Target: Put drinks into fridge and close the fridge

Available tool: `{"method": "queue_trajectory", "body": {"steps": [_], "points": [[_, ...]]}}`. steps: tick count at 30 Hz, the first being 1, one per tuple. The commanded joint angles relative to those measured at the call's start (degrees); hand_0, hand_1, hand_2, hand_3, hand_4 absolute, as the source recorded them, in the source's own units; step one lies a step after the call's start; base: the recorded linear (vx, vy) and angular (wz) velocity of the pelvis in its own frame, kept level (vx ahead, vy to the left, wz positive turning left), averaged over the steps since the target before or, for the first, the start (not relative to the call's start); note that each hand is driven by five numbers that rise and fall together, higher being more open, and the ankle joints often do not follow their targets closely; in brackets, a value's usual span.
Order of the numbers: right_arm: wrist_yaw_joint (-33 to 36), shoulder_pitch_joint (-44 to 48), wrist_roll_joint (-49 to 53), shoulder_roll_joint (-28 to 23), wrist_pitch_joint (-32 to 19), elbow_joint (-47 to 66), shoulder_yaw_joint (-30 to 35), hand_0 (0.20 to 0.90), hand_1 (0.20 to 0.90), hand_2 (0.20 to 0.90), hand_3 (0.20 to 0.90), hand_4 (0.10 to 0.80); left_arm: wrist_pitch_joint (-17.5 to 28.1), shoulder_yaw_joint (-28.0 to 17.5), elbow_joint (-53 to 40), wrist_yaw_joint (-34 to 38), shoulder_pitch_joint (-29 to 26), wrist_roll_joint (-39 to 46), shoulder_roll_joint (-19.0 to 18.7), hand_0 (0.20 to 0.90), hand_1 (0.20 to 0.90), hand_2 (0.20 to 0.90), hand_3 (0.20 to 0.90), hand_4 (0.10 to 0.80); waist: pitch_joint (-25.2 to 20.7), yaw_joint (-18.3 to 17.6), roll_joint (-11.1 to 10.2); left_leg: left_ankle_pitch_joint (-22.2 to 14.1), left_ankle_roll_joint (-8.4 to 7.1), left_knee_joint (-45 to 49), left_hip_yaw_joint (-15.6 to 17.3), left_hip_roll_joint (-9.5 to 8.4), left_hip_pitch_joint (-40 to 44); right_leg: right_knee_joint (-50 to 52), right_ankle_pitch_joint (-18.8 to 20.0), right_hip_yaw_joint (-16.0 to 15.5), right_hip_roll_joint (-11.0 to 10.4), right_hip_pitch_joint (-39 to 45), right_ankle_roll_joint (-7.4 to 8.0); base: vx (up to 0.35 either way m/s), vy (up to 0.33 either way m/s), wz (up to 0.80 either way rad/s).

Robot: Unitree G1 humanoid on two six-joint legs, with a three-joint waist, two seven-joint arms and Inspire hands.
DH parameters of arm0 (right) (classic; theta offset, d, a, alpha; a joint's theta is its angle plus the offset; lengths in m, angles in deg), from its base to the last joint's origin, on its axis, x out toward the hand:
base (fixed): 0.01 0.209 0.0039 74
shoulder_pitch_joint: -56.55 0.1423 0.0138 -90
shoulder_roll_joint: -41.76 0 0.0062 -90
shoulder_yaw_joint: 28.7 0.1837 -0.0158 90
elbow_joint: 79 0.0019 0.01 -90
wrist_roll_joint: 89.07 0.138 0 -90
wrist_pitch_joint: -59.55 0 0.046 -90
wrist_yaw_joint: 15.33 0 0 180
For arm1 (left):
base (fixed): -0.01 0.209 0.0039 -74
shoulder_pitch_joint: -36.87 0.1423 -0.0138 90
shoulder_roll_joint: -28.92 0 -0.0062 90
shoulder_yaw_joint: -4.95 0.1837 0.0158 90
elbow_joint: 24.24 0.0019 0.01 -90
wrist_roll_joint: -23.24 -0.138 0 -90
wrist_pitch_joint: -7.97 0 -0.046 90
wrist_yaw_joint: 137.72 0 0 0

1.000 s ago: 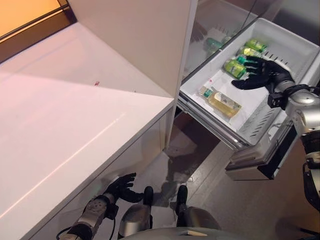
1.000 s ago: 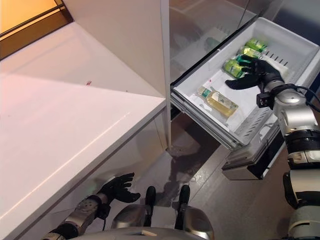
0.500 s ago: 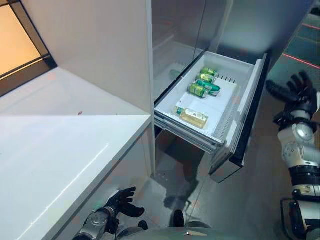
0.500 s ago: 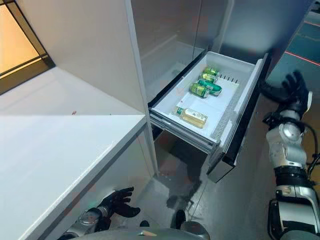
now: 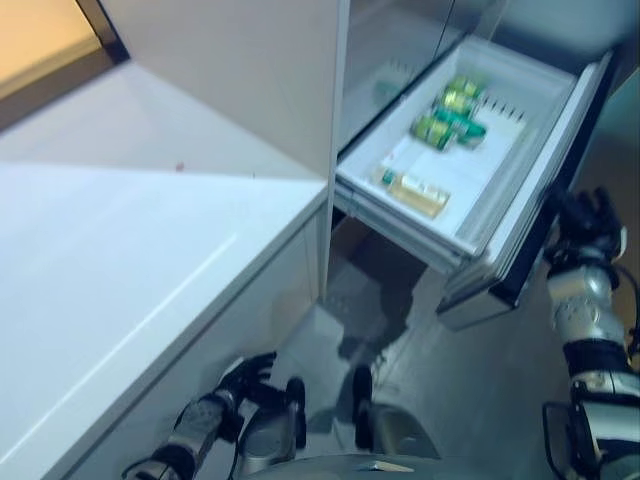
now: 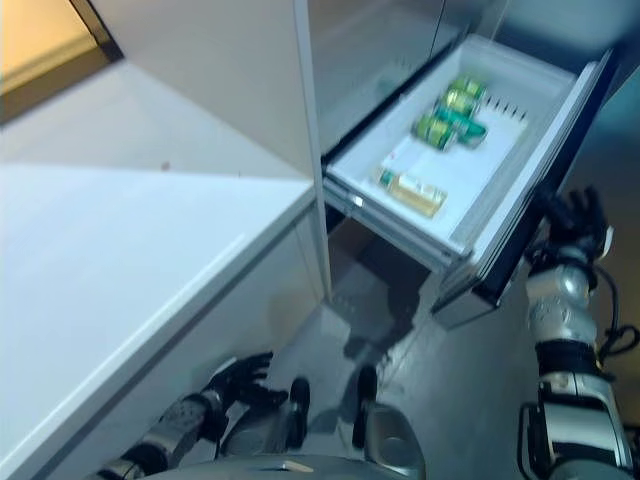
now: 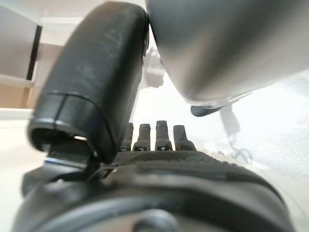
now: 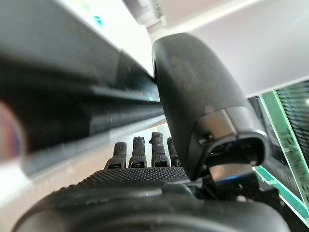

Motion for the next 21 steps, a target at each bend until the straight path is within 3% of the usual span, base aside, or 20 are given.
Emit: {"method": "queue_trajectory", "body": {"steps": [1,4,9,17,21], "points": [[-0.9,4.0,1.4,-4.3,-2.7,2.1,-2.7,0.9,0.9,0.9,0.9,0.8,1.5,2.2,-2.6,2.4,3.2,1.1,-1.3,0.9,0.9,0.9,0.9,0.8,-0.7,2.6,-0.5,-7.8,4.31,8.4,-1.7,-3.54,-4.0,14.0,-9.3,0.7,-1.8,-1.2,0.39,-0.071,0.07,0.02],[-2.6,4.8,2.6,-4.1,-2.4,1.6,-3.3,0.9,0.9,0.9,0.9,0.8,1.7,1.9,-2.8,2.9,2.8,1.3,-1.1,0.9,0.9,0.9,0.9,0.8,-0.2,2.7,-0.2,-8.2,4.48,10.3,-1.5,-3.63,-5.5,16.3,-9.7,0.5,-2.0,-2.9,0.26,-0.026,0.063,0.04],[-12.5,4.9,6.5,-2.9,0.8,2.9,-4.3,0.9,0.9,0.9,0.9,0.8,1.9,1.3,-3.1,3.0,2.8,1.7,-1.0,0.9,0.9,0.9,0.9,0.8,0.1,2.7,0.0,-8.4,4.17,10.6,-1.5,-3.64,-5.3,17.7,-10.1,0.5,-2.4,-3.3,0.5,0.022,0.051,-0.04],[-39.7,1.3,8.4,-2.3,12.8,13.6,-11.2,0.9,0.9,0.9,0.9,0.8,2.6,-1.5,-2.9,1.2,5.6,-0.2,-3.3,0.9,0.9,0.9,0.9,0.8,-0.7,2.9,-1.3,-7.1,3.45,7.8,-1.7,-3.19,-2.6,15.5,-9.0,0.5,-2.7,-0.8,1.81,0.042,0.001,-0.03],[-48.5,-0.1,10.5,-2.3,16.0,19.7,-15.1,0.9,0.9,0.9,0.9,0.8,2.7,-2.2,-3.9,0.3,7.3,-0.9,-4.7,0.9,0.9,0.9,0.9,0.8,-1.2,3.5,-2.0,-6.7,3.26,6.6,-2.0,-3.05,-1.0,14.5,-8.6,0.1,-2.7,1.0,2.37,0.051,-0.035,0.02]]}}
